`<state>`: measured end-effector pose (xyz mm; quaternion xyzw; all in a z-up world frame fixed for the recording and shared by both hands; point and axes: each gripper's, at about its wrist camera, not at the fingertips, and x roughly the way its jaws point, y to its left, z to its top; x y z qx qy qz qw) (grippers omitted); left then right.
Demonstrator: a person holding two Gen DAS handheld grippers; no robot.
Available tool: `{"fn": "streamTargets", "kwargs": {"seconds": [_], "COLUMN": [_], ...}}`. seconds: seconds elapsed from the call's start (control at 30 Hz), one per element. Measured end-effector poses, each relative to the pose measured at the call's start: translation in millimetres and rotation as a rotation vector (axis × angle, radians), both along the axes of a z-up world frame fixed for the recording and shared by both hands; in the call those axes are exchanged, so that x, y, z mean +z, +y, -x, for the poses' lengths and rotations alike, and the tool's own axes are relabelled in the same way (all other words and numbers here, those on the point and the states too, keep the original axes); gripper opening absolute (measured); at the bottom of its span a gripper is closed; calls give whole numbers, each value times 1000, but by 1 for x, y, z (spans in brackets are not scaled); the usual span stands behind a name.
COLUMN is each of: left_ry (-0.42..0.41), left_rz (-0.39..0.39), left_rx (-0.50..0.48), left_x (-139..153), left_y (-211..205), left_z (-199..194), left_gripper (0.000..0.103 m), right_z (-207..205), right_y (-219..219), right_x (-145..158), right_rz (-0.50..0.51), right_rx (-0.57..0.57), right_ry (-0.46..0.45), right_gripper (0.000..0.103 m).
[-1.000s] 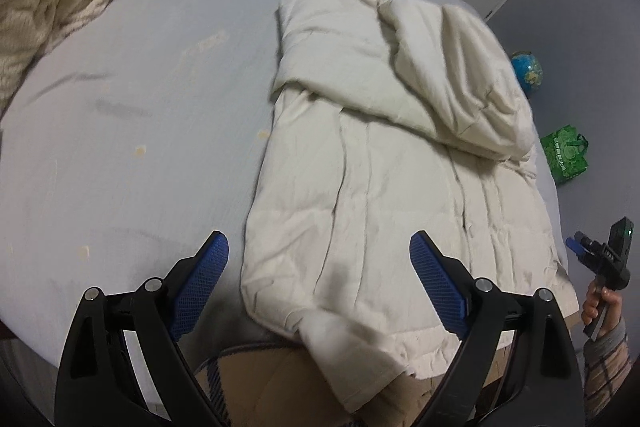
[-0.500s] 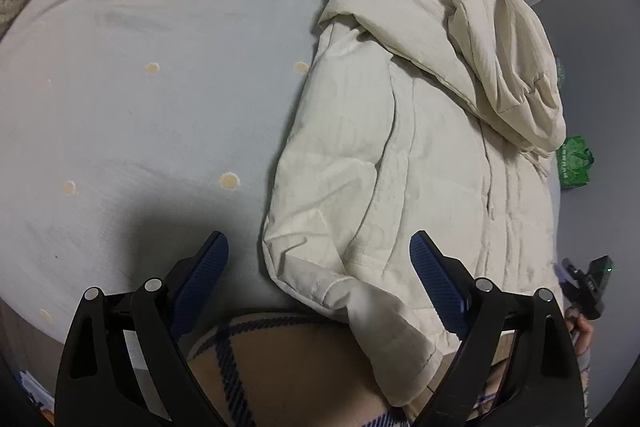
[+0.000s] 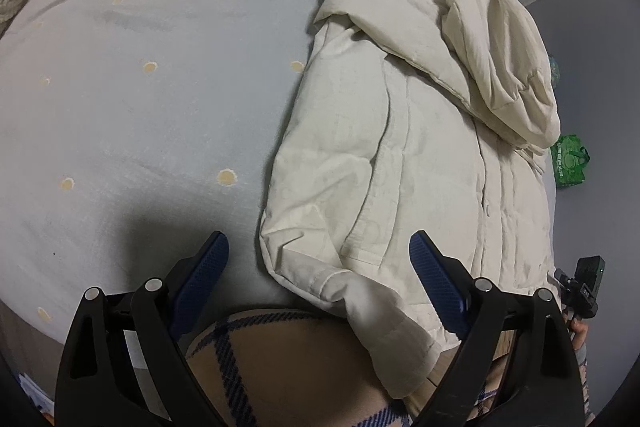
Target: Fold large clothes
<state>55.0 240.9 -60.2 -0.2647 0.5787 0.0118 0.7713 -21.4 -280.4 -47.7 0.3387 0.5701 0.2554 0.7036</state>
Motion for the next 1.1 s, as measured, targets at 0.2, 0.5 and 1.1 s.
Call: {"fn": "streamTargets", "kwargs": {"seconds": [0.2, 0.5, 1.1], "left_ry": [2, 30, 154], "left_rz": [3, 6, 165], "left_rx": [5, -11, -72], "left_x": [-1, -6, -15], "left_y": [0, 0, -7], "left_z": [1, -2, -15], "left_gripper": [88, 88, 74], "right_z": [3, 12, -29], "right_y": [19, 16, 28], "right_x": [15, 55, 102], "right_rz": [35, -81, -239], "right_rx": [91, 4, -103], "right_ry": [-34, -229, -328], "right_gripper": [38, 9, 9]}}
